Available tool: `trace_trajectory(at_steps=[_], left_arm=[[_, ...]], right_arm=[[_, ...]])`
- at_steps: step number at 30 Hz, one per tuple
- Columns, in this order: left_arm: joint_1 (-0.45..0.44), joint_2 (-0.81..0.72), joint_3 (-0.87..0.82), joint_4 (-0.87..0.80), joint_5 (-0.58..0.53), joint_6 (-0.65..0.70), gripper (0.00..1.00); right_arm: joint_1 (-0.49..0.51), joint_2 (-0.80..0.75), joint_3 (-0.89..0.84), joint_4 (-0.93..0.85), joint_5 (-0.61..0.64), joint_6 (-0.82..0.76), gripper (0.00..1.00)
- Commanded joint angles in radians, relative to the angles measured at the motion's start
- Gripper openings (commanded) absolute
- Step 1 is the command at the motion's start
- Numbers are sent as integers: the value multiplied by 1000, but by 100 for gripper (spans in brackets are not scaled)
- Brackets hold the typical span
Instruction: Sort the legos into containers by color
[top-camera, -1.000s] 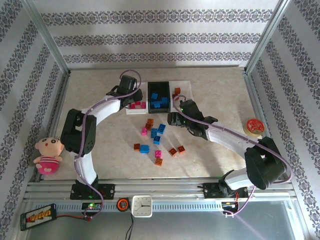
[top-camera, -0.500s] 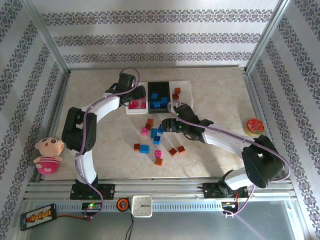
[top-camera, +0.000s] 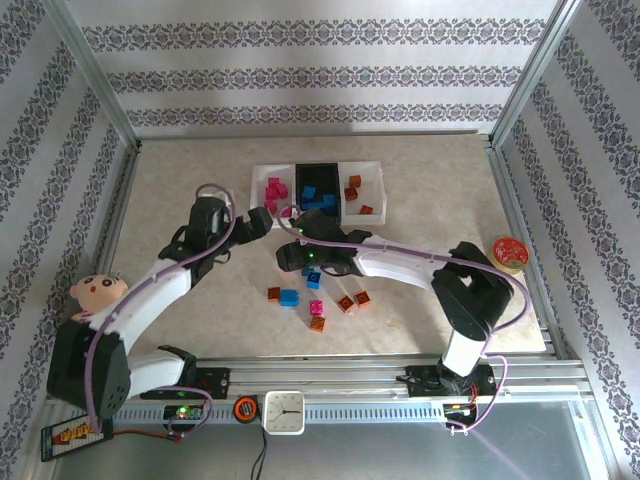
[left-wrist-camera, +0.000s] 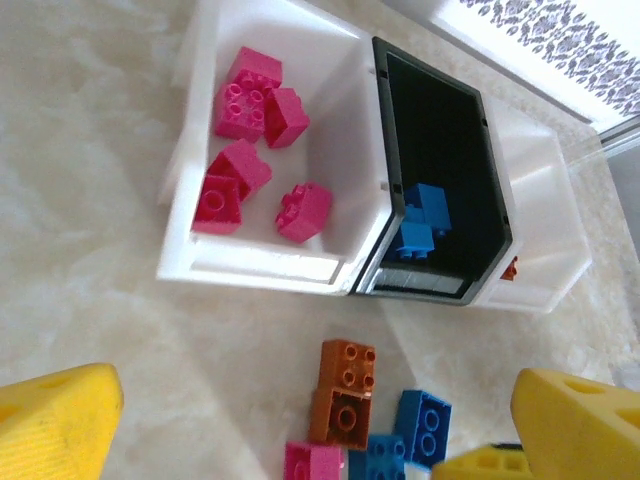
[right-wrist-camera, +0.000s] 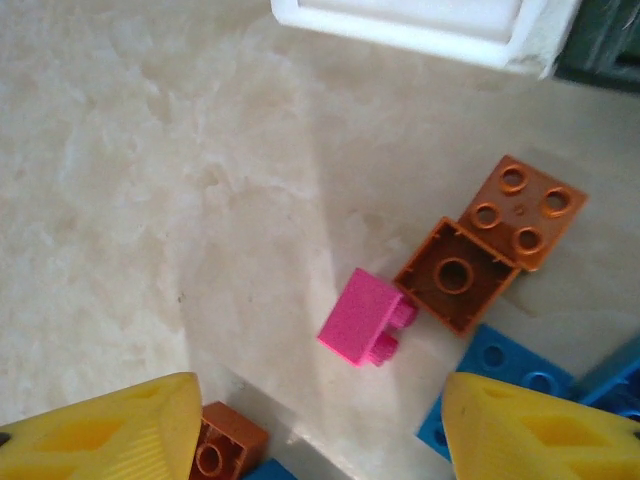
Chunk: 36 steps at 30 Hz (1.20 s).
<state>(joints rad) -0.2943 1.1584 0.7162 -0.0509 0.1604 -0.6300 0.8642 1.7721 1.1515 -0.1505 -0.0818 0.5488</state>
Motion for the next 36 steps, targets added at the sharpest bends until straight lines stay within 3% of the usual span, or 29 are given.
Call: trace_trajectory(at_steps=[1,7,11,24,31,36], left_arm=[[4,-126,-56,-43,-68,-11,100],[7,-319,-163,-88,-181,-17,100],[6,-397,-199,-87,-196,-17,100],[6,-425,-218,-71,-152,-6,100],[6,-433,-212,-90,-159,-14,100],[7,-434,-213,-100,-149,-14,100]], right_arm=[[25,61,66,-72,64,62,60],[69,154,171,-192,182,129,50],[81,187,205,-236,234,155,47],[87,301,323,-340,269,165,44],[87,284,318,-319,253,129,28],[87,172,223,-203,208,74,19]])
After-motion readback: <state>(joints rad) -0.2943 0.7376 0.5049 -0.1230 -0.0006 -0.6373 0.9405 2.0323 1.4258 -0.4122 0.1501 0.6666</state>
